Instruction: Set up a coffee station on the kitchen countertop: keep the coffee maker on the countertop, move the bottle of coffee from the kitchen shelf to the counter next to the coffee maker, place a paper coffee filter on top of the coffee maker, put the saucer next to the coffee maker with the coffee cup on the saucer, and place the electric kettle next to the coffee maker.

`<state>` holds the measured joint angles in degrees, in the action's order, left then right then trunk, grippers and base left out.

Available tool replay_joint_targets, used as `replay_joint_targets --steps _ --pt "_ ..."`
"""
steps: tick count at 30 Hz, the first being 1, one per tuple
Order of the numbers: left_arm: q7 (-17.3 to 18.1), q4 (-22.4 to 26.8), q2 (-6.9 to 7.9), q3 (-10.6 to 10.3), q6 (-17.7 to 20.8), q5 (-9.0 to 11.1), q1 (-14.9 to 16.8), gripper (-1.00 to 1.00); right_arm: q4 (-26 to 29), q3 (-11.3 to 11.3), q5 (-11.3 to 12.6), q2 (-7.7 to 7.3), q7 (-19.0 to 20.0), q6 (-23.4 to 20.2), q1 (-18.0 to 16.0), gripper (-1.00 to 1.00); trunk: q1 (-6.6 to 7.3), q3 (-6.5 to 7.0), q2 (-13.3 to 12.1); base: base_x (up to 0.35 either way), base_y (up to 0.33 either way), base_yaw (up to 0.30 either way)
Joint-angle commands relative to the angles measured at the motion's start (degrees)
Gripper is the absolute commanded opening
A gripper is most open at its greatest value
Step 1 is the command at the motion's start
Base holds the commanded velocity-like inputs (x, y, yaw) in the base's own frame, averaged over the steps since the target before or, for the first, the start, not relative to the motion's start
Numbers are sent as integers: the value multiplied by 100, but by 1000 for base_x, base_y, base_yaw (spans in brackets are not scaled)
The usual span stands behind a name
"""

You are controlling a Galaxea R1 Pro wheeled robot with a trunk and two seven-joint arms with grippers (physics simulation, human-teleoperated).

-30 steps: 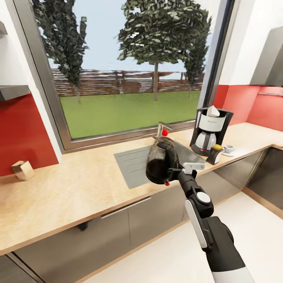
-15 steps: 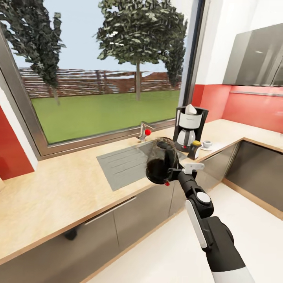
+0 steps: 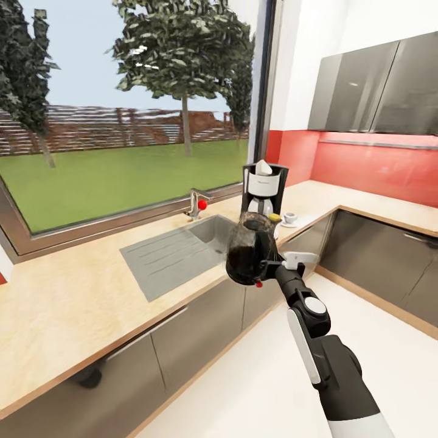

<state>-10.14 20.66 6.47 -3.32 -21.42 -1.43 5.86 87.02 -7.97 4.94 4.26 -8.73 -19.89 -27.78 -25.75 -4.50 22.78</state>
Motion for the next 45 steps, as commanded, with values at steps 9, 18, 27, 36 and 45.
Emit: replay_joint_targets --steps 9,18,27,36,45 --pt "-50 -1 4 -34 -11 -16 3 100 8 -11 42 -3 -50 -23 -8 -100 -4 -13 14 0 0 -287" --pt "-50 -3 10 -32 -11 -16 3 100 8 -11 42 -3 -50 -23 -8 -100 -4 -13 14 0 0 -287" --pt "-50 -4 12 -36 -11 -16 3 100 8 -11 42 -4 -50 -23 -8 -100 -4 -13 14 0 0 -287" --pt "-50 -1 12 -37 -11 -16 4 100 8 -11 42 -1 -50 -26 -8 -100 -4 -13 14 0 0 -124" --pt "-50 -1 12 -37 -11 -16 7 100 8 -11 42 -3 -50 -27 -8 -100 -4 -13 14 0 0 -45"
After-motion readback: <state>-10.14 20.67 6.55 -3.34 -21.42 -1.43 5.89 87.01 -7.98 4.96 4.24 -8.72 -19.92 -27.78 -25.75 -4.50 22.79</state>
